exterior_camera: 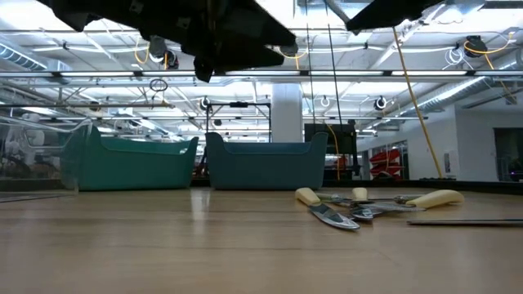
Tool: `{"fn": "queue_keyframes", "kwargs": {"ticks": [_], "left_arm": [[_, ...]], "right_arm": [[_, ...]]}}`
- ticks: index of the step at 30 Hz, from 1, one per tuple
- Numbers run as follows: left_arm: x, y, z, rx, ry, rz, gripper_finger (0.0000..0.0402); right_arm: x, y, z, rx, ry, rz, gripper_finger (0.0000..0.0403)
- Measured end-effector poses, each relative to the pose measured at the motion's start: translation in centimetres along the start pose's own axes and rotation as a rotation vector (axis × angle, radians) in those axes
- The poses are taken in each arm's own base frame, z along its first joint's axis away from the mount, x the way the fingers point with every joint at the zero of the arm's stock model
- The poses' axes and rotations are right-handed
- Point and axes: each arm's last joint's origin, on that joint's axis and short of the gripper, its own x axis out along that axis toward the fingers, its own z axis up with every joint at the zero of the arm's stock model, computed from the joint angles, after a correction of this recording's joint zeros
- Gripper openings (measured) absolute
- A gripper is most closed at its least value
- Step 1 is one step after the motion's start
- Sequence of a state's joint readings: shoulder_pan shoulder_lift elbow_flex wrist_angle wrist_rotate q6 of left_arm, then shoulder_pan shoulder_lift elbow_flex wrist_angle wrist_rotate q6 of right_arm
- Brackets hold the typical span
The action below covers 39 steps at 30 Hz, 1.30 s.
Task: Sort silverware by color (type)
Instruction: Put the blue table knife into the blue bin
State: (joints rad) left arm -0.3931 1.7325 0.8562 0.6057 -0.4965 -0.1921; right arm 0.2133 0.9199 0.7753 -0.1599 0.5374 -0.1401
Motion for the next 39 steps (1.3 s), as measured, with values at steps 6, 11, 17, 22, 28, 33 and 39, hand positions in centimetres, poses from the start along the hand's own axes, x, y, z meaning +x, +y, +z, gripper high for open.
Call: {"fn": "queue_keyframes", "kwargs": {"ticks": [6,11,17,22,28,33,39], "left_arm": [[0.7,0.2,-1.0,0.016,0.021,0.012,0.0202],[1.2,0.5,-1.2,0.013,0.006,0.023,0.0202],[1.5,0.7,-1.3,0.017,0.006,0.025,0.0202],[1.5,0.7,-1.3,0.021,0.011,0.026,0.0202],[1.4,0.7,-1.3,0.02,0.011,0.025,0.0202],[1.4,0.6,-1.3,0.003,0.011,0.022,0.0202],[1.2,0.2,-1.4,0.002,0.013,0.009,0.0202]], "right_arm": [[1.6,-3.5,-0.2,0.054,-0.017,-0.018,0.0054],[3.2,-6.1,-0.7,0.099,-0.026,-0.046,0.0054],[6.2,-8.7,-2.6,0.122,0.049,-0.064,0.0054],[8.5,-10.4,-5.0,0.129,0.164,-0.097,0.0054],[10.3,-11.6,-7.1,0.138,0.252,-0.13,0.0054],[11.1,-12.1,-7.8,0.129,0.263,-0.145,0.0055],[11.3,-12.2,-7.8,0.13,0.253,-0.153,0.0055]]}}
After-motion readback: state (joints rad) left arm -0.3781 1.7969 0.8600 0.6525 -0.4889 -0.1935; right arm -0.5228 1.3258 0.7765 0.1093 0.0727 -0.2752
